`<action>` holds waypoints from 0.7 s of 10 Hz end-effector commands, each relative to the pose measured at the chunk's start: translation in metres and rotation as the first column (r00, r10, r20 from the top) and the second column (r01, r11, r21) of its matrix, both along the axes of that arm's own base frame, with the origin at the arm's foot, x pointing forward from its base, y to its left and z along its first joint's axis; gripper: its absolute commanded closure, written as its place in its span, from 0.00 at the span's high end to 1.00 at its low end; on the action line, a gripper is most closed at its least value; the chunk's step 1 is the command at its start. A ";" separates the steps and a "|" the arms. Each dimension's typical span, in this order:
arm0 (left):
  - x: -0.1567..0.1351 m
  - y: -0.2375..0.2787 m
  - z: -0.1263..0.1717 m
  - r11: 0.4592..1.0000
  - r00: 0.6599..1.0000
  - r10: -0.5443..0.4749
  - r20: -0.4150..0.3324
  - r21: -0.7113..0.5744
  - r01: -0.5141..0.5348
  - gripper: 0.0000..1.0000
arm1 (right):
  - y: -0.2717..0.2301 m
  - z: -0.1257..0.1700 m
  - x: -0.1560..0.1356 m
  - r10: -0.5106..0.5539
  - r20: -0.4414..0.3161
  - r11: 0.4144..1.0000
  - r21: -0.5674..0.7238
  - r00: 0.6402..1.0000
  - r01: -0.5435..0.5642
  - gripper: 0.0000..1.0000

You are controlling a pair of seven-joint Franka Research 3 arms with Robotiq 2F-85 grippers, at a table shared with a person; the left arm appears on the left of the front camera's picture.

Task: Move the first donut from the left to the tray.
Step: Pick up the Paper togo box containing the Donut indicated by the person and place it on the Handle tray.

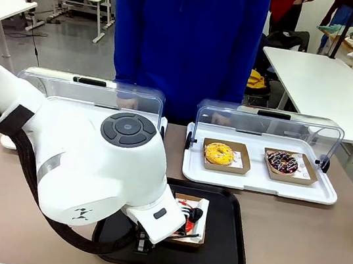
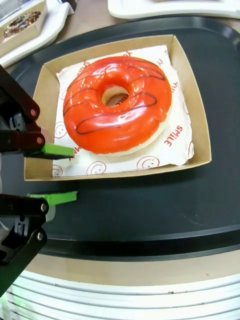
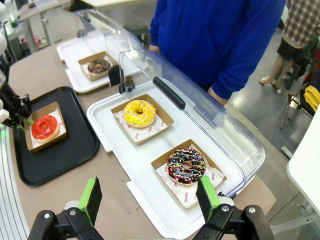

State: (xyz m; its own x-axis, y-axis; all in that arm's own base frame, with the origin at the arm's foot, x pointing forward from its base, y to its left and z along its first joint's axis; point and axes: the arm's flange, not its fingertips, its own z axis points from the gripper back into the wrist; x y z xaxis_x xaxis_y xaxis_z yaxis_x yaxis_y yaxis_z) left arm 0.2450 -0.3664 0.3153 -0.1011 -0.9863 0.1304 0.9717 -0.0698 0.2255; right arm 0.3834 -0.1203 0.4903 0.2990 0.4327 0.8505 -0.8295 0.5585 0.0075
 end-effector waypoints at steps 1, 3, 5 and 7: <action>-0.022 0.033 0.015 1.000 1.000 -0.001 0.008 -0.013 0.001 1.00 | -0.001 -0.001 0.003 0.012 0.033 1.000 0.011 0.999 -0.012 1.00; -0.019 0.029 0.039 1.000 1.000 0.016 0.000 -0.009 -0.016 0.94 | -0.001 -0.001 0.003 0.012 0.033 1.000 0.011 0.999 -0.012 1.00; -0.016 0.026 0.066 1.000 1.000 -0.003 -0.008 -0.003 0.003 1.00 | -0.001 -0.001 0.003 0.012 0.033 1.000 0.011 0.999 -0.012 1.00; -0.011 0.023 0.082 1.000 0.999 -0.021 -0.029 -0.021 0.020 1.00 | -0.001 -0.001 0.003 0.012 0.033 1.000 0.011 0.999 -0.012 1.00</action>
